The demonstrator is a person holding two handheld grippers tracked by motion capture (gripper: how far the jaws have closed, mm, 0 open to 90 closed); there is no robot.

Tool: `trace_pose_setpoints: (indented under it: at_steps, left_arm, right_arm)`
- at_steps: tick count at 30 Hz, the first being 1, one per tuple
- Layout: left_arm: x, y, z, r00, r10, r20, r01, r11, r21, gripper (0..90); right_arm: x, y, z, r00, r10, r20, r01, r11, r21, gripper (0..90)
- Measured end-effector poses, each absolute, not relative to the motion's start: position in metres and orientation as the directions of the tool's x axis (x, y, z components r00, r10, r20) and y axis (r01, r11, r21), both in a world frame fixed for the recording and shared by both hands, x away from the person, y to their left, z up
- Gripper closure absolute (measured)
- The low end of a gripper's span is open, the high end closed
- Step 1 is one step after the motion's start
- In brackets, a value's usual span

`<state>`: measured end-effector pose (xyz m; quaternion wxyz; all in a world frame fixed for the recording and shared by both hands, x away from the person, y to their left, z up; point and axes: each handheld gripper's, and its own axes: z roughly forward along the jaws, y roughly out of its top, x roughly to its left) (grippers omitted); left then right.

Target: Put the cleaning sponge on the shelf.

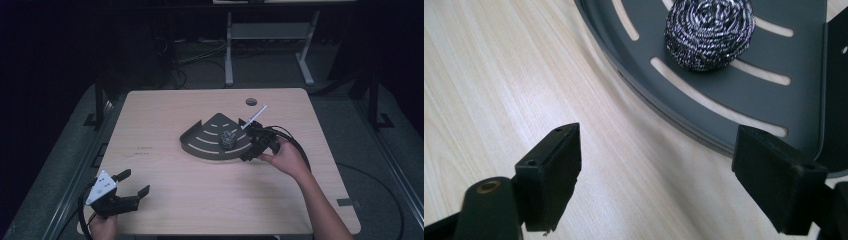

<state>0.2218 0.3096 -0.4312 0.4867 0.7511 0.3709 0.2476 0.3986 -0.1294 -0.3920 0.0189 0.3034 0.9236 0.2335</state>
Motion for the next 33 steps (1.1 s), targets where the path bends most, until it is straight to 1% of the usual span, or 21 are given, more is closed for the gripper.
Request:
trace_pose_setpoints:
  at_steps: [3, 18, 33]
  left_arm:
    - [0.222, 0.310, -0.431, 0.602, 0.798, 0.011, 0.318, -0.252, 0.914, 13.5]
    - [0.222, 0.309, -0.432, 0.602, 0.798, 0.010, 0.319, -0.252, 0.913, 13.5]
    - [0.222, 0.309, -0.432, 0.602, 0.798, 0.011, 0.322, -0.255, 0.912, 13.5]
  right_arm:
    - [0.396, -0.132, -0.394, -0.811, 0.575, 0.105, 0.558, 0.708, 0.432, 19.0]
    - [0.386, -0.141, -0.403, -0.806, 0.578, 0.126, 0.569, 0.698, 0.436, 19.0]
    - [0.375, -0.153, -0.420, -0.793, 0.589, 0.156, 0.592, 0.686, 0.423, 18.8]
